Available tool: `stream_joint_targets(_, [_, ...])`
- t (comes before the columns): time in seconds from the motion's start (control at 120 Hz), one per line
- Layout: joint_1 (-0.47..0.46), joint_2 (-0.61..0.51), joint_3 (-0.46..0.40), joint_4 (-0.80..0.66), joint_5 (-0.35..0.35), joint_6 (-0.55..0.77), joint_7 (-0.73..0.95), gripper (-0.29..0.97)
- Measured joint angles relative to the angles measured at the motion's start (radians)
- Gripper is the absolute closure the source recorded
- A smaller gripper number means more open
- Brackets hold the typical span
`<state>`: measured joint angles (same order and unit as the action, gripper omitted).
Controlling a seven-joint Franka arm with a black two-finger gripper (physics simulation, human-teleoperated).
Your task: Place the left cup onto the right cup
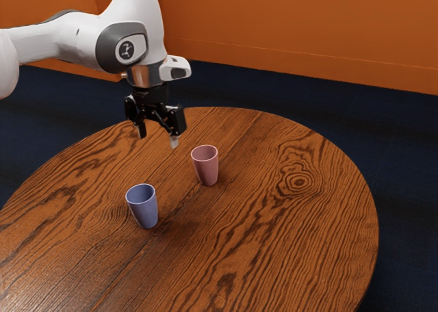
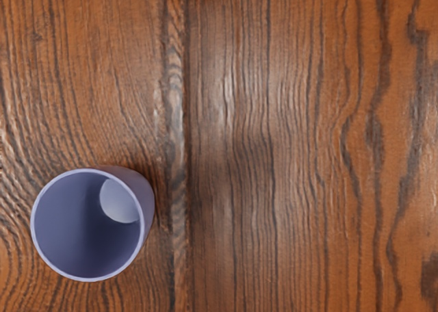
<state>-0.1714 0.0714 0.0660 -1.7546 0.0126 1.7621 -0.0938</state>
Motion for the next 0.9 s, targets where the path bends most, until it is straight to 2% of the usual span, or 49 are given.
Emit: stream_joint_targets(0.9, [0.051,-0.001,0.0,-0.228,-0.032,0.209,-0.029,0.1])
